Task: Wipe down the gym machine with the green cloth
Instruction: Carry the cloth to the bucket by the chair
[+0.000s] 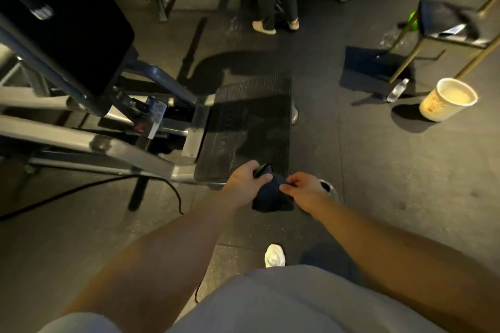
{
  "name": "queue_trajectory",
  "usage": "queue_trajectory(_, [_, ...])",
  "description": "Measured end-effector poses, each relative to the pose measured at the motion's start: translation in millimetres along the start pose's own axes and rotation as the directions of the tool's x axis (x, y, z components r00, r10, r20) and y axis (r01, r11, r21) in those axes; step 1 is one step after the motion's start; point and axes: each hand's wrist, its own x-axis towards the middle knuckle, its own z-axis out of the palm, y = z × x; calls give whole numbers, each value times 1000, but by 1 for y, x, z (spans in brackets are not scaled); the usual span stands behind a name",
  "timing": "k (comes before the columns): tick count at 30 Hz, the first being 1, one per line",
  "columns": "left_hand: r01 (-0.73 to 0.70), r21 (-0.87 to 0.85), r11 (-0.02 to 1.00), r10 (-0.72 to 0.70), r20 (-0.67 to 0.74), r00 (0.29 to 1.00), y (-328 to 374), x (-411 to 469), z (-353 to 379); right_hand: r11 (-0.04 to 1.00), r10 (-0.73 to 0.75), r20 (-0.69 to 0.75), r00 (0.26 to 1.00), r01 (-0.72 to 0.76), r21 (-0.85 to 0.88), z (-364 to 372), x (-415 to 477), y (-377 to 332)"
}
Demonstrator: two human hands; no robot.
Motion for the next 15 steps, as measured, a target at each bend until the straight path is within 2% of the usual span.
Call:
queue_trajectory(5, [-77,51,996,78,-10,997,3,-25,0,996,-1,-75,997,8,84,1,-32,0])
queue_trajectory(12, [-224,45,974,215,147,965,53,-33,25,995,25,-136,990,-11,100,-36,-64,37])
queue_trajectory(15, [-358,108,927,319,273,908,92,-26,42,991,0,-130,991,18,134,-69,-64,54])
